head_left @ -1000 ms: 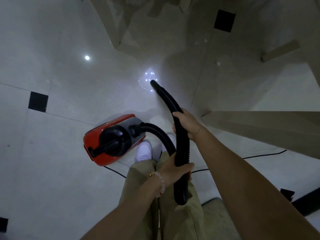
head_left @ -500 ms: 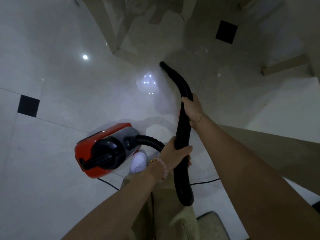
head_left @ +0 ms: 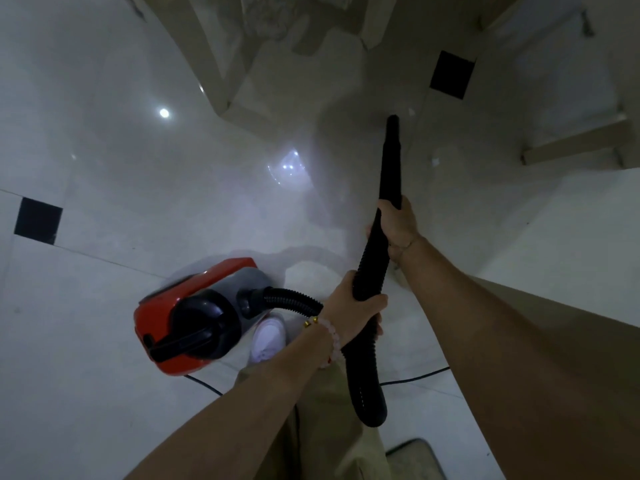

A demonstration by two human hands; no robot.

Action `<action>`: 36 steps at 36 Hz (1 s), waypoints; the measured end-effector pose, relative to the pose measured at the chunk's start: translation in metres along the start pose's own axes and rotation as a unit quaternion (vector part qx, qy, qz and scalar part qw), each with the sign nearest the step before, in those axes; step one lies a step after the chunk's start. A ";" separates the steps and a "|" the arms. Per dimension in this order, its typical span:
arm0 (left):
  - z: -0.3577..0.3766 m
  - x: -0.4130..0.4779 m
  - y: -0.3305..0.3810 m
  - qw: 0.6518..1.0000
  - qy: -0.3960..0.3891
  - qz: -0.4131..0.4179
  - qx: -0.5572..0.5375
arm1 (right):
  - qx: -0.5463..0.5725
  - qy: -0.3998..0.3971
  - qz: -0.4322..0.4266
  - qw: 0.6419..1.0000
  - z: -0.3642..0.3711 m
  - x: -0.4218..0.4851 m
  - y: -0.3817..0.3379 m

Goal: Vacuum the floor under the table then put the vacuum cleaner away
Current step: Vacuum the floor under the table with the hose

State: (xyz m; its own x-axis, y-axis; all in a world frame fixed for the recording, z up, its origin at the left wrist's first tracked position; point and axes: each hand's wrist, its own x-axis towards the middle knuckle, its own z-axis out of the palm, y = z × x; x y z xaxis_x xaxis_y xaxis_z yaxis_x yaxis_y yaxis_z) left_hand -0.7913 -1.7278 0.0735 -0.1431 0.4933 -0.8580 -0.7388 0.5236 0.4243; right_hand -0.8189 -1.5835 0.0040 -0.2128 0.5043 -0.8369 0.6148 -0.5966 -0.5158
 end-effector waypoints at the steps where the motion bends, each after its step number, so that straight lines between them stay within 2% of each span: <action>1: 0.000 0.002 0.001 1.000 0.002 0.000 -0.005 | 0.001 -0.001 0.000 1.000 0.002 0.002 -0.002; 8: -0.002 0.011 0.018 1.000 0.014 0.001 -0.013 | 0.000 -0.019 0.002 1.000 0.011 0.013 -0.018; 26: 0.001 0.009 0.018 0.999 -0.018 -0.015 0.043 | 0.045 0.045 0.027 0.998 -0.014 0.019 -0.004; 36: 0.001 0.015 0.027 0.999 -0.003 0.007 0.034 | 0.005 -0.011 0.015 1.000 -0.006 0.019 -0.025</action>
State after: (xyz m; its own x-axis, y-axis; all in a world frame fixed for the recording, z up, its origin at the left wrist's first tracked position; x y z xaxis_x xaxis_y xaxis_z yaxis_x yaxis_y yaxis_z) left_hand -0.8130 -1.7060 0.0727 -0.1492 0.5041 -0.8506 -0.6906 0.5625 0.4545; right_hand -0.8338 -1.5556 0.0016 -0.2103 0.4727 -0.8558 0.6130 -0.6181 -0.4921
